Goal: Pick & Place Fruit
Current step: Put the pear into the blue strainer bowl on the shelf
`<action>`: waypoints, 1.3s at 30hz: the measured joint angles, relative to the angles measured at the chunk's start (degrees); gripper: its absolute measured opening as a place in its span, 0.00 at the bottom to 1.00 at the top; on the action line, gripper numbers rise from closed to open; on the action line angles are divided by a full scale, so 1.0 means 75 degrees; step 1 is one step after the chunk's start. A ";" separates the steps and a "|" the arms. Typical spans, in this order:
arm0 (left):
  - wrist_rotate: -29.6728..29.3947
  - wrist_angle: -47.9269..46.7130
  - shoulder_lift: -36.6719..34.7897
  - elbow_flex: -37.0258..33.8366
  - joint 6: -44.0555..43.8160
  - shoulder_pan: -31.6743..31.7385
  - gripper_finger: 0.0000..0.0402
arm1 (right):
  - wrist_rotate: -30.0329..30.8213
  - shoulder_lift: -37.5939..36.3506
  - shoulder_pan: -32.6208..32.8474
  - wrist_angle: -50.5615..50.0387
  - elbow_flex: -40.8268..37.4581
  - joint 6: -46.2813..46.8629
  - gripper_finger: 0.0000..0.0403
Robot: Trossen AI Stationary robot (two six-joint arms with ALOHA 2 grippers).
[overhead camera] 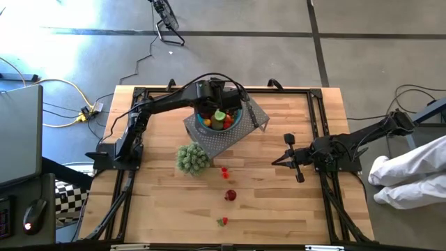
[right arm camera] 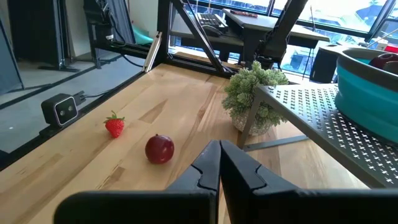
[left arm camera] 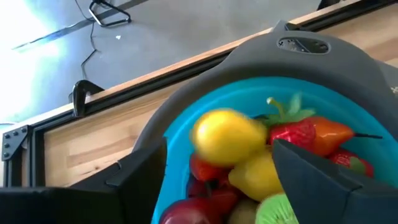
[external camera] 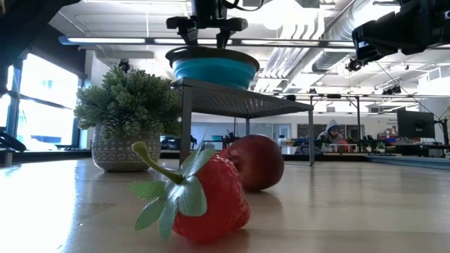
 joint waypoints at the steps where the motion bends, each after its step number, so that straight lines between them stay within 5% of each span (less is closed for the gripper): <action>1: 0.0000 -0.0005 0.0000 0.0000 0.0016 0.0000 0.72 | 0.0000 0.0000 0.0000 0.0000 0.0000 0.0000 0.01; 10: -0.0817 0.0009 0.0003 0.0000 0.0462 -0.0377 0.60 | 0.0027 0.0001 0.0003 0.0001 0.0000 0.0000 0.01; 23: -0.1328 0.1109 0.0003 0.0000 0.2448 -0.1107 0.03 | 0.0047 0.0001 0.0003 0.0003 0.0000 0.0184 0.01; 39: -0.0341 0.4438 0.0006 0.0000 0.6452 -0.2292 0.00 | 0.0009 0.0001 0.0003 0.0003 0.0000 0.0201 0.01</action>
